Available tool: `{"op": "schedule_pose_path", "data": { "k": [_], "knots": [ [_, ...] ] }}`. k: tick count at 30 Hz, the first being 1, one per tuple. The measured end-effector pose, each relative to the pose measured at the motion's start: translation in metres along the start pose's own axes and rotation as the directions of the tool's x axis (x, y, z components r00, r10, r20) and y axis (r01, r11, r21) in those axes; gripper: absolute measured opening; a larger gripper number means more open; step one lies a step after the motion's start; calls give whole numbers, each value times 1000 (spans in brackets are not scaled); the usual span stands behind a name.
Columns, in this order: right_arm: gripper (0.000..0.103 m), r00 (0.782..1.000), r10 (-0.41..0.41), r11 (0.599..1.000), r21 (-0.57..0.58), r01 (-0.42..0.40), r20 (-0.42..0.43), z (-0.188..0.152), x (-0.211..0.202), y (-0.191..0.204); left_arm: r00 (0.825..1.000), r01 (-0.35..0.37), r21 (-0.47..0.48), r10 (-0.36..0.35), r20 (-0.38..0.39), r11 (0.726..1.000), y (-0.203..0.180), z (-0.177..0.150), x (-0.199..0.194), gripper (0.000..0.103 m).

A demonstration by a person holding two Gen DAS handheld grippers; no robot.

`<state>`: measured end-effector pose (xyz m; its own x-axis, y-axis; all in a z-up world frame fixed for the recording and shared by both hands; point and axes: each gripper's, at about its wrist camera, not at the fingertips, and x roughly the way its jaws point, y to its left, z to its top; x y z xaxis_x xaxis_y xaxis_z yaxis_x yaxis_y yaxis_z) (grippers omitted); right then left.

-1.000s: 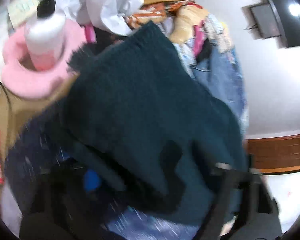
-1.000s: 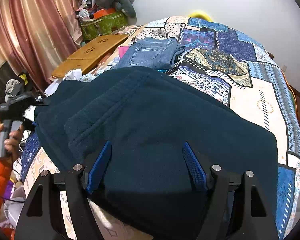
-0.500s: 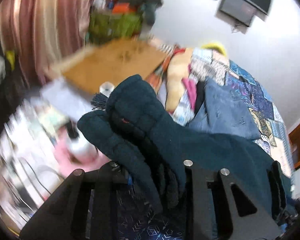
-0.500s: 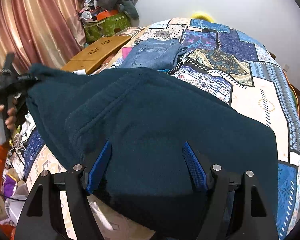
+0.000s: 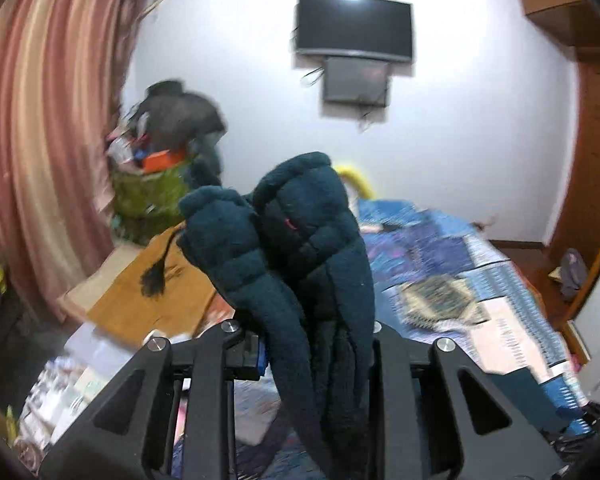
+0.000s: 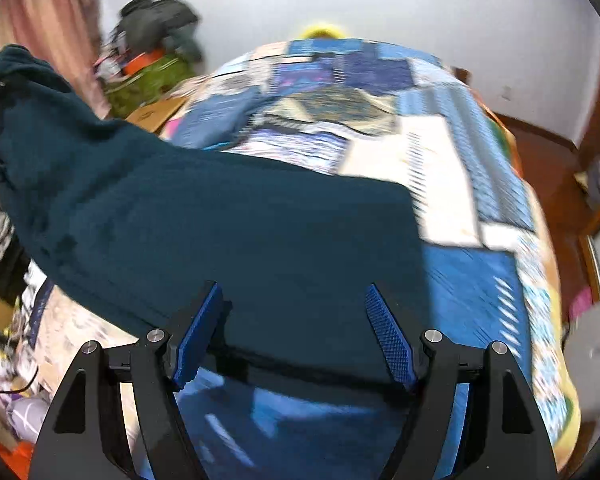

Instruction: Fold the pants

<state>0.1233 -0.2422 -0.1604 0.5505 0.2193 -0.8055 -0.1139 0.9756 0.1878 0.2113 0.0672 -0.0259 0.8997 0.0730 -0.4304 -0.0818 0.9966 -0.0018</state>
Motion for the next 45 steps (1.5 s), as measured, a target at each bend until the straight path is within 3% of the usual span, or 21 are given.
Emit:
{"op": "schedule_pose_path", "data": {
  "k": [4, 7, 14, 17, 21, 26, 29, 31, 32, 34, 36, 38, 41, 45],
  "knots": [
    [71, 1000, 19, 999, 51, -19, -4, -9, 2, -15, 993, 120, 17, -120, 16, 993, -46, 20, 1, 23],
    [74, 1000, 20, 999, 44, -20, 5, -12, 5, -12, 978, 209, 27, -209, -1, 977, -81, 28, 9, 22],
    [74, 998, 53, 996, 75, -55, 26, -19, 5, -19, 914, 398, 56, -391, -105, 916, -169, 26, 32, 20],
    [74, 998, 51, 996, 74, -53, 29, -18, 6, -18, 880, 462, 86, -444, -169, 883, -207, 12, 38, 20],
    [74, 998, 59, 995, 78, -61, 34, -18, 6, -21, 815, 550, 124, -499, -294, 826, -258, -20, 48, 20],
    [74, 997, 61, 995, 80, -64, 41, -21, 3, -18, 752, 605, 169, -489, -442, 778, -297, -63, 57, 20],
    [74, 997, 64, 994, 83, -67, 44, -22, 0, -19, 708, 626, 158, -471, -527, 763, -304, -89, 62, 21],
    [74, 997, 65, 994, 87, -69, 45, -23, -2, -20, 664, 650, 138, -470, -581, 747, -307, -105, 63, 23],
    [74, 997, 66, 993, 91, -70, 46, -24, -4, -20, 655, 655, 137, -467, -594, 743, -307, -111, 62, 26],
    [74, 997, 66, 993, 98, -70, 47, -24, -6, -22, 649, 664, 165, -452, -612, 729, -307, -118, 56, 28],
    [74, 997, 58, 993, 99, -63, 45, -26, -10, -22, 662, 660, 216, -422, -620, 719, -309, -124, 50, 35],
    [74, 998, 49, 993, 101, -54, 45, -29, -14, -23, 664, 658, 242, -398, -634, 713, -308, -127, 45, 56],
    [74, 998, 44, 992, 118, -48, 38, -35, -21, -26, 655, 668, 227, -414, -632, 709, -299, -125, 39, 74],
    [74, 999, 51, 988, 146, -53, 13, -40, -25, -32, 674, 661, 238, -423, -606, 712, -286, -117, 29, 81]
  ]
}}
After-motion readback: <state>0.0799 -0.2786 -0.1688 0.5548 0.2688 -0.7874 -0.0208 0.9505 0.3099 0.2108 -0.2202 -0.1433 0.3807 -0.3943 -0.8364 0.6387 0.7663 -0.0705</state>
